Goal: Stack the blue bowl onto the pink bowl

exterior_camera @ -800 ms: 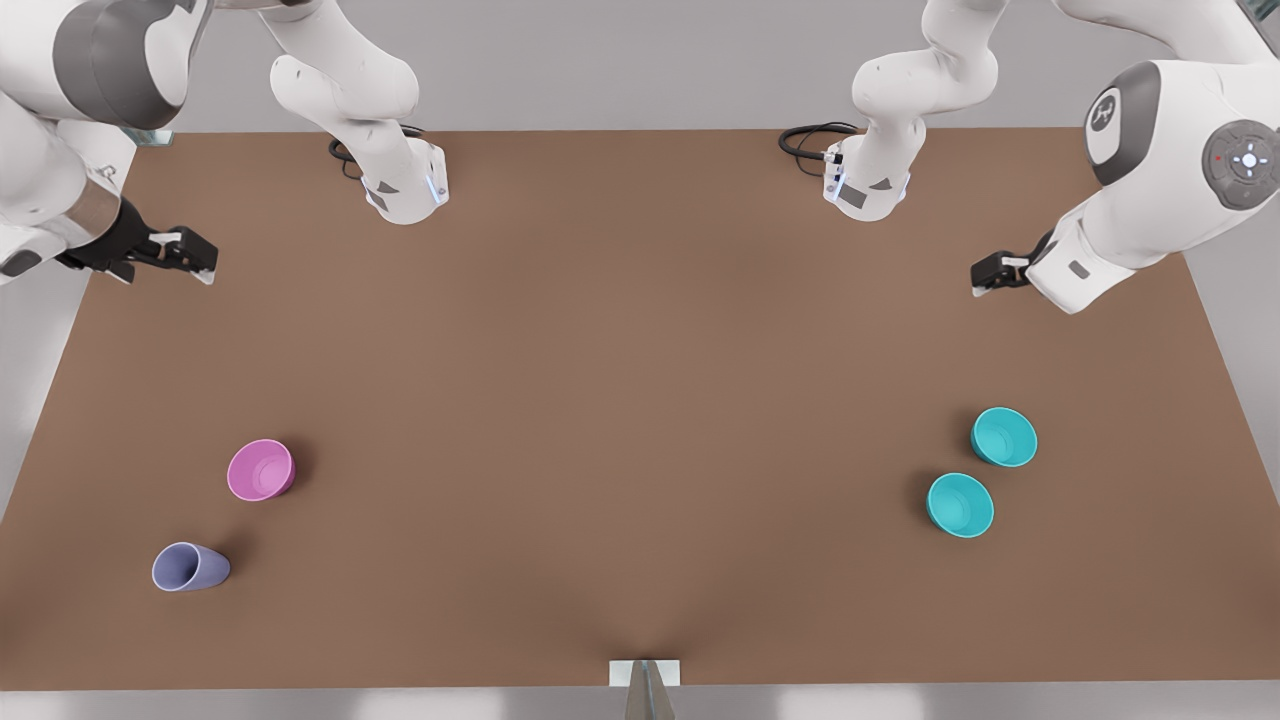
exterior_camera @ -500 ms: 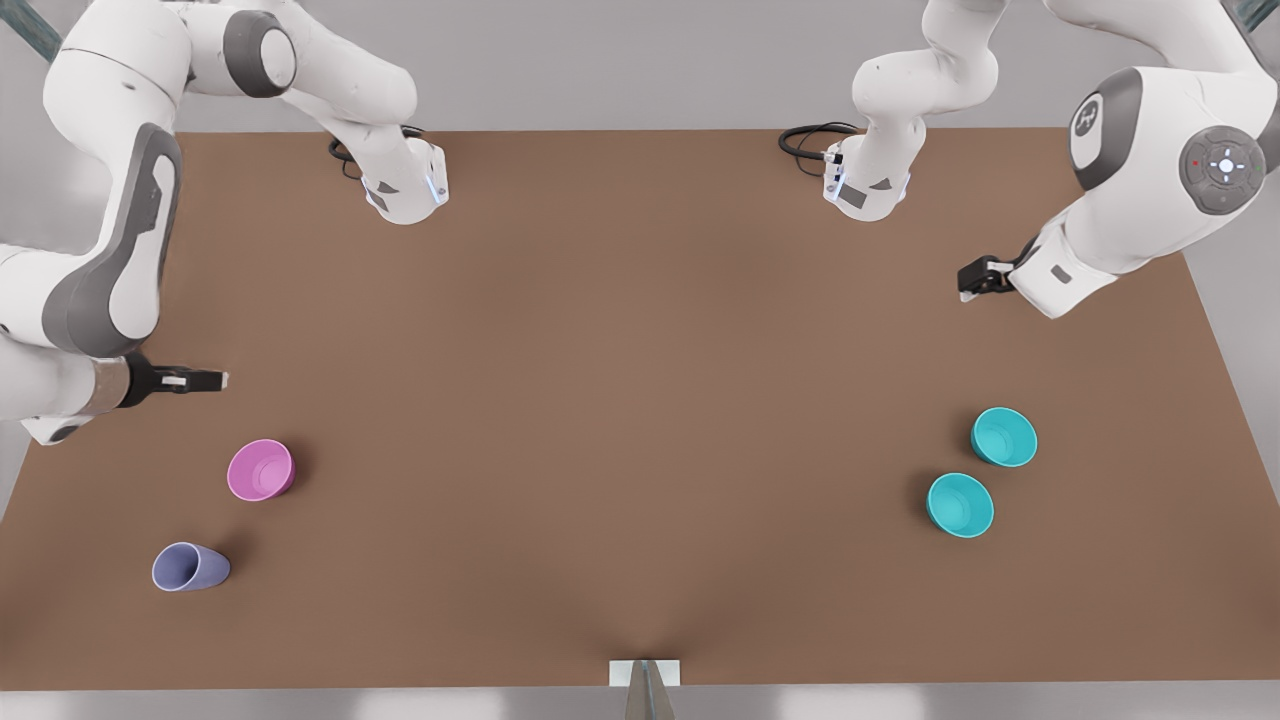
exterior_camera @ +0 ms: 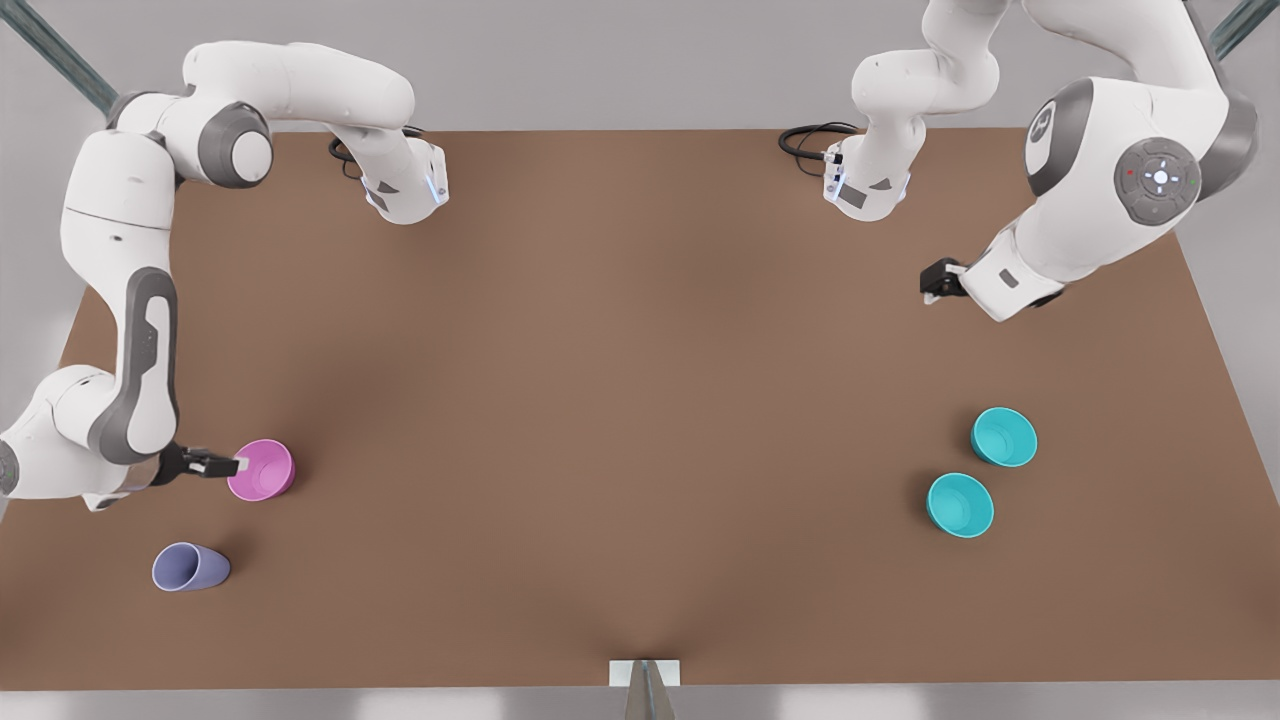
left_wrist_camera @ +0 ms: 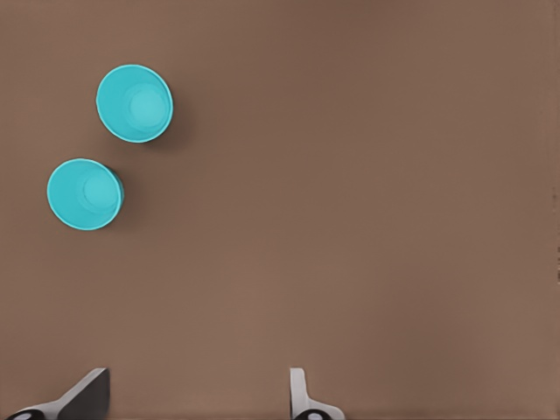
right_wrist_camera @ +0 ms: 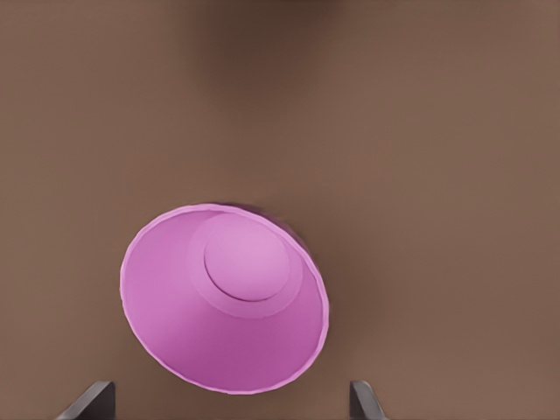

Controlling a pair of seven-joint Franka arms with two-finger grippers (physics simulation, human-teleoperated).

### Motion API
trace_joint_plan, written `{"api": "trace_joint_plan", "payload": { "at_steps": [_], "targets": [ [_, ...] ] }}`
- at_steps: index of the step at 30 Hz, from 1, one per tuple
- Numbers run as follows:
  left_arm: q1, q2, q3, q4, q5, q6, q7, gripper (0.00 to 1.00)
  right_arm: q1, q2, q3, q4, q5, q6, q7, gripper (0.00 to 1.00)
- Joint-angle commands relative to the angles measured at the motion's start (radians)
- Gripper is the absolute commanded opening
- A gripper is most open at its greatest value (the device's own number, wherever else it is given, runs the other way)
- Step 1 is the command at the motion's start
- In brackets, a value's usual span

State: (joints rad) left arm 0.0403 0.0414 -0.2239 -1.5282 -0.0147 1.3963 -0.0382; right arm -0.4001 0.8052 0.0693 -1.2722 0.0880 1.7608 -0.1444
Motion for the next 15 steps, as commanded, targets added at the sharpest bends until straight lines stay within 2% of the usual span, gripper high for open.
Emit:
{"api": "trace_joint_plan", "payload": {
  "at_steps": [1,13,14,15],
  "targets": [
    [0.03,0.021,-0.002,0.0,-0.002,0.006,-0.003,1.0,-0.003,0.011,0.0,-0.004,0.006,0.105,-0.041,1.0],
    [0.018,0.032,-0.005,0.013,-0.008,-0.043,-0.025,1.0,-0.039,0.074,0.004,-0.087,0.038,0.16,-0.038,1.0],
    [0.018,0.034,-0.005,0.011,-0.007,-0.043,-0.025,1.0,-0.037,0.074,0.004,-0.087,0.038,0.16,-0.038,0.98],
    [0.018,0.034,-0.005,0.011,-0.007,-0.043,-0.025,1.0,-0.037,0.074,0.004,-0.088,0.038,0.158,-0.04,0.8]
  ]
}}
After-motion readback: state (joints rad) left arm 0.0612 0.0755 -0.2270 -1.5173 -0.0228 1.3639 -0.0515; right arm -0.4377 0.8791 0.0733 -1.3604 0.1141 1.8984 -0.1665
